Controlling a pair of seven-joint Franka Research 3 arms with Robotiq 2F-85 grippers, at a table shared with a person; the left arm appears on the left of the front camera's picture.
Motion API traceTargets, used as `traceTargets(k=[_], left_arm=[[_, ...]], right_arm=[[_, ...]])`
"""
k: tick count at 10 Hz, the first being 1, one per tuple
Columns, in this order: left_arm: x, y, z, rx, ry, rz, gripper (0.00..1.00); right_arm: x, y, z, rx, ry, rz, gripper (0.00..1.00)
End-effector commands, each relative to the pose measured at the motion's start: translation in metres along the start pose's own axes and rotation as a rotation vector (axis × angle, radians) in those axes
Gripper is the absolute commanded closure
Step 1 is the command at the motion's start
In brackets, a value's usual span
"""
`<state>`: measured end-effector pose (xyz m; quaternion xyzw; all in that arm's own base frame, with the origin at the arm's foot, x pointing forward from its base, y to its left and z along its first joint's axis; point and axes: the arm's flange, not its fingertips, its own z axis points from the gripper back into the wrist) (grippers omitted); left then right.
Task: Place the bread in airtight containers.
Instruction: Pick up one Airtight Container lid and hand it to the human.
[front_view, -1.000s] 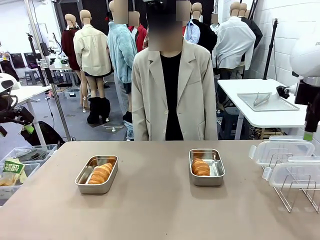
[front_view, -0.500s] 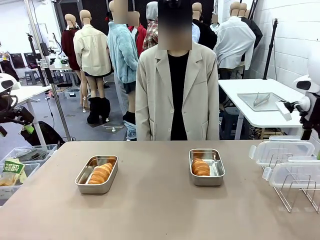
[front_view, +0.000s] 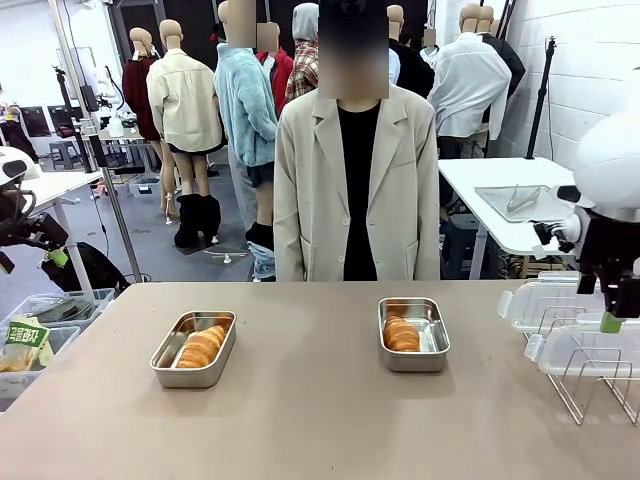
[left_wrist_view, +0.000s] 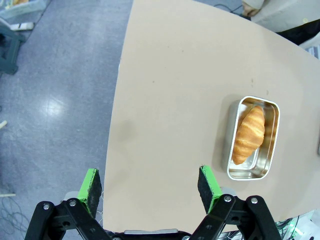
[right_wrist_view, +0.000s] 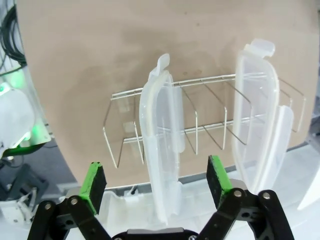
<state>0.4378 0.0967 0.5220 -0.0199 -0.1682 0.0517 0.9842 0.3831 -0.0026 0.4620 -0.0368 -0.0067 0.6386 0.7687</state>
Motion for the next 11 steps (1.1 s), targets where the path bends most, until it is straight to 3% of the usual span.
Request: traceTargets(k=[1,5,7,8,11], left_arm=[[0.0,0.002,0.001,0.009,-0.001,0.002,0.0],[0.0,0.002,0.001,0.009,-0.001,0.002,0.0],[0.0,0.002,0.001,0.009,-0.001,0.002,0.0],[0.0,0.002,0.001,0.009,-0.001,0.002,0.0],[0.0,0.002,0.001,0.009,-0.001,0.002,0.0]], right_arm=[[0.003,-0.008,-0.012,-0.037,0.059,-0.053,0.0],[0.003,-0.028,-0.04,-0.018,0.094,-0.034,0.0],[0.006,-0.033,-0.052,0.006,0.176,0.035,0.0],[0.006,-0.032,-0.053,0.006,0.174,0.043,0.04],[0.003,-0.028,-0.046,-0.011,0.159,0.05,0.61]])
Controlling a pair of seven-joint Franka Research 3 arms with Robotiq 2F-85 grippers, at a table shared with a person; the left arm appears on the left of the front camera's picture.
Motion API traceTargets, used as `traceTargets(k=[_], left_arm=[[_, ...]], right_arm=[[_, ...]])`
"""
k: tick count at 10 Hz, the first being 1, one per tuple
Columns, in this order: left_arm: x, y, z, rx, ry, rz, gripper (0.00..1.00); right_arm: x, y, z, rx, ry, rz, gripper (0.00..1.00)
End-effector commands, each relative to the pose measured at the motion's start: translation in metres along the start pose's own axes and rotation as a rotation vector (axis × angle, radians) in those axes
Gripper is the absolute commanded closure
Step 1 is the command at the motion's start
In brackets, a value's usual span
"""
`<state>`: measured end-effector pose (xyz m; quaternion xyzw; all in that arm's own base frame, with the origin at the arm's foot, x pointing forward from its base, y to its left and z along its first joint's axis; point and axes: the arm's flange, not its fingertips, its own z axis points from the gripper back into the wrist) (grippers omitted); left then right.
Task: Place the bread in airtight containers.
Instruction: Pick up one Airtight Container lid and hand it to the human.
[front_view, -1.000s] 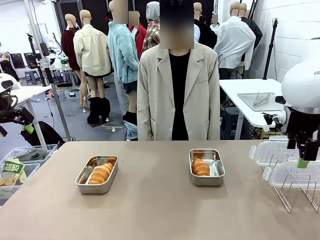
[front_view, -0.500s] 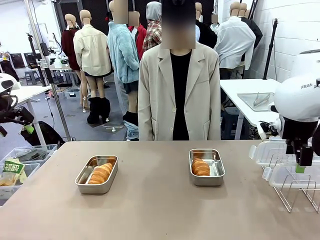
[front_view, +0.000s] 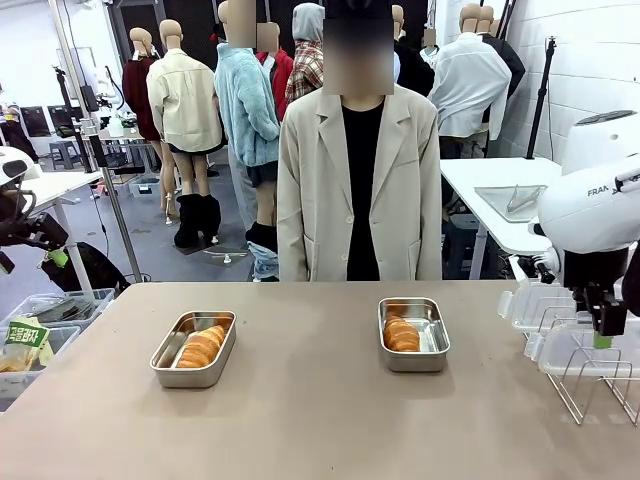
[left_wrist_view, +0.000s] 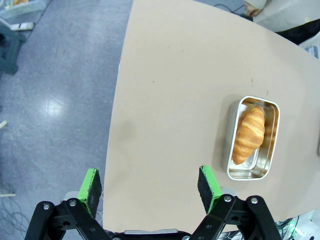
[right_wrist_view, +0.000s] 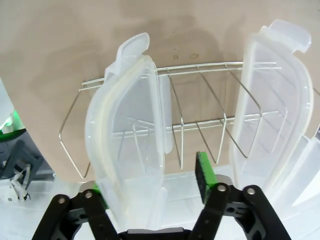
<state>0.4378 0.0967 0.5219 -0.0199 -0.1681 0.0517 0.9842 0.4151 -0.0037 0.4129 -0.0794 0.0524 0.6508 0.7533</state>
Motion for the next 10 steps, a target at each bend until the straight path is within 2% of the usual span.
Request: traceTargets(k=[1,2,8,10], left_arm=[[0.0,0.002,0.001,0.009,-0.001,0.002,0.0],[0.0,0.002,0.001,0.009,-0.001,0.002,0.0],[0.0,0.002,0.001,0.009,-0.001,0.002,0.0],[0.0,0.002,0.001,0.009,-0.001,0.002,0.0]], right_arm=[[-0.005,0.002,0.005,-0.022,0.01,0.018,0.8],[-0.004,0.003,0.007,-0.021,0.014,0.017,0.99],[-0.008,0.013,0.037,-0.04,-0.016,-0.01,1.0],[-0.014,0.028,0.066,-0.126,-0.019,0.004,1.0]])
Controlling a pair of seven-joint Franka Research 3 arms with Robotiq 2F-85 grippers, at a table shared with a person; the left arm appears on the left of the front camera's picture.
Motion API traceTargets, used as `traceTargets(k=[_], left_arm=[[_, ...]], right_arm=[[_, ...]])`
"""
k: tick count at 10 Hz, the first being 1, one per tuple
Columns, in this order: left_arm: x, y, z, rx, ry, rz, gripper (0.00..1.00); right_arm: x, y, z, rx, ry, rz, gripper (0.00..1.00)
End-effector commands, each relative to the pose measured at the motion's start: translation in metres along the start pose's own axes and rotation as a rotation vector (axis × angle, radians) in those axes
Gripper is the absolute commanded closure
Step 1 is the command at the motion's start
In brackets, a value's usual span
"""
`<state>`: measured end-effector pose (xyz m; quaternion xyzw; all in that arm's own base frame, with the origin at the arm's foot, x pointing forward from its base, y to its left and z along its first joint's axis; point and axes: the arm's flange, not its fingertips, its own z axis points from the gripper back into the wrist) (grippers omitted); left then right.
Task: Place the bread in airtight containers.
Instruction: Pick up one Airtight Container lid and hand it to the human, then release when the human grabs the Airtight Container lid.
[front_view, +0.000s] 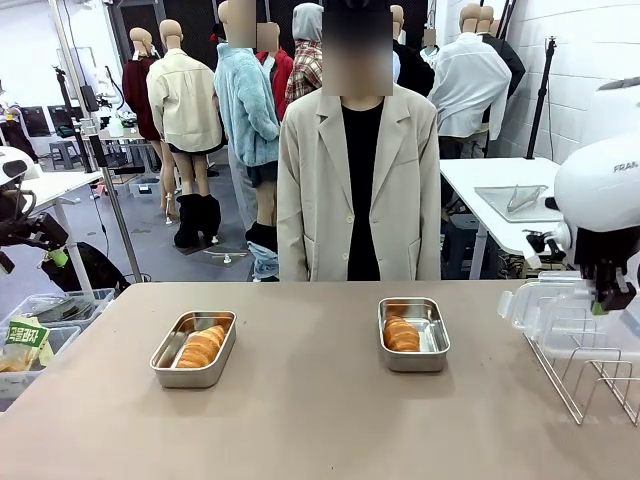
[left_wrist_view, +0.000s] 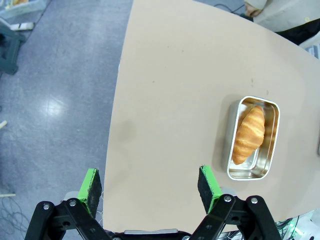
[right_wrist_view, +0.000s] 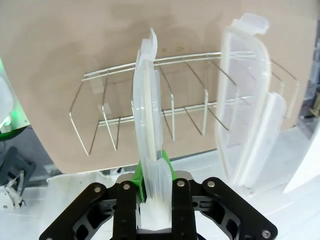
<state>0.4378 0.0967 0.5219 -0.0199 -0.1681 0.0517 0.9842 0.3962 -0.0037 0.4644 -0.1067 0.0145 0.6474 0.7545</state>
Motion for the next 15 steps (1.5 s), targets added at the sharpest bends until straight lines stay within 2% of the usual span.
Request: traceTargets(k=[1,3,4,6,8,9,10,11,13,15], left_arm=[[0.0,0.002,0.001,0.009,-0.001,0.002,0.0],[0.0,0.002,0.001,0.009,-0.001,0.002,0.0],[0.0,0.002,0.001,0.009,-0.001,0.002,0.0],[0.0,0.002,0.001,0.009,-0.001,0.002,0.0],[0.0,0.002,0.001,0.009,-0.001,0.002,0.0],[0.0,0.002,0.001,0.009,-0.001,0.002,0.0],[0.0,0.002,0.001,0.009,-0.001,0.002,0.0],[0.0,0.002,0.001,0.009,-0.001,0.002,0.0],[0.0,0.002,0.001,0.009,-0.001,0.002,0.0],[0.0,0.002,0.001,0.009,-0.001,0.002,0.0]], right_arm=[[-0.005,0.019,0.033,-0.08,-0.016,0.041,1.0],[-0.011,0.035,0.073,-0.197,-0.029,0.059,1.0],[-0.006,0.039,0.097,-0.28,-0.023,-0.02,1.0],[0.005,0.048,0.135,-0.414,-0.079,0.067,1.0],[0.024,0.033,0.172,-0.562,-0.188,0.036,1.0],[0.042,0.026,0.189,-0.623,-0.212,0.083,1.0],[0.061,0.016,0.201,-0.705,-0.272,0.072,1.0],[0.082,0.004,0.209,-0.768,-0.29,0.051,1.0],[0.114,-0.035,0.218,-0.702,-0.256,0.102,1.0],[0.133,-0.065,0.214,-0.544,-0.208,0.242,1.0]])
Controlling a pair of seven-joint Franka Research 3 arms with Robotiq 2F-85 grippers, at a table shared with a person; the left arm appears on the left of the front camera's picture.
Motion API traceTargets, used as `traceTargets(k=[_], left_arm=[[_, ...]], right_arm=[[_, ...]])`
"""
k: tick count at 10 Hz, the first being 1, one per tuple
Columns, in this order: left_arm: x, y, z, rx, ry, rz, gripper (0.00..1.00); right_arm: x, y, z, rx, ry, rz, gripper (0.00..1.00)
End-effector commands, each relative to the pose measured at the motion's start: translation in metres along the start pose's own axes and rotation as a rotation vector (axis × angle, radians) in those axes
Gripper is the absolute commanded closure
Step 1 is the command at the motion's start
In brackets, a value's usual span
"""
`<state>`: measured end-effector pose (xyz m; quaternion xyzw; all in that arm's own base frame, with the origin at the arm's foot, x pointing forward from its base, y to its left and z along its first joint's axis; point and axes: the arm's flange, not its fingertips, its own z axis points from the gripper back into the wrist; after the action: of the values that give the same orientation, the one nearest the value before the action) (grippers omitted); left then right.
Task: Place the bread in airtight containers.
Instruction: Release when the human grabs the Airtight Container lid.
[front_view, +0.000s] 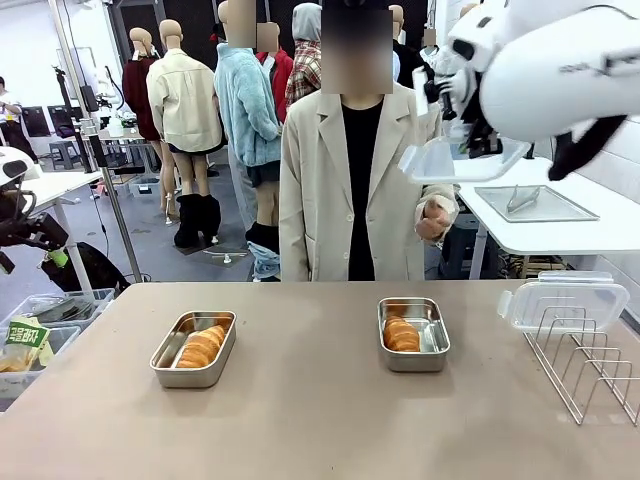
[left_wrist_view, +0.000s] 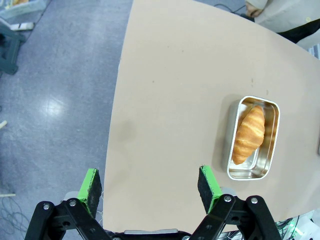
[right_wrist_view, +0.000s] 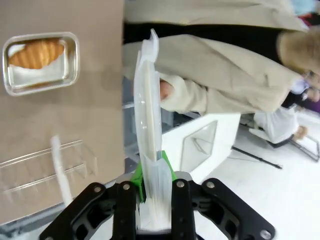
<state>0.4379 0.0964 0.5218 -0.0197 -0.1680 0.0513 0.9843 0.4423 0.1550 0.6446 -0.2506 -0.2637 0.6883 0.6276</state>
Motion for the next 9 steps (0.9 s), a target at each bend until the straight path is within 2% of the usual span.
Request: traceTargets(k=[1,4,7,9], left_arm=[[0.0,0.002,0.001,0.008,-0.001,0.003,0.0],[0.0,0.002,0.001,0.008,-0.001,0.003,0.0],[0.0,0.002,0.001,0.008,-0.001,0.003,0.0],[0.0,0.002,0.001,0.008,-0.001,0.003,0.0]], right_arm=[[0.001,-0.03,-0.008,0.119,0.009,0.082,1.0],[-0.005,-0.059,-0.035,0.189,0.05,0.036,1.0],[-0.007,-0.066,-0.051,0.21,0.073,-0.025,1.0],[-0.013,-0.066,-0.048,0.226,0.067,-0.033,1.0]])
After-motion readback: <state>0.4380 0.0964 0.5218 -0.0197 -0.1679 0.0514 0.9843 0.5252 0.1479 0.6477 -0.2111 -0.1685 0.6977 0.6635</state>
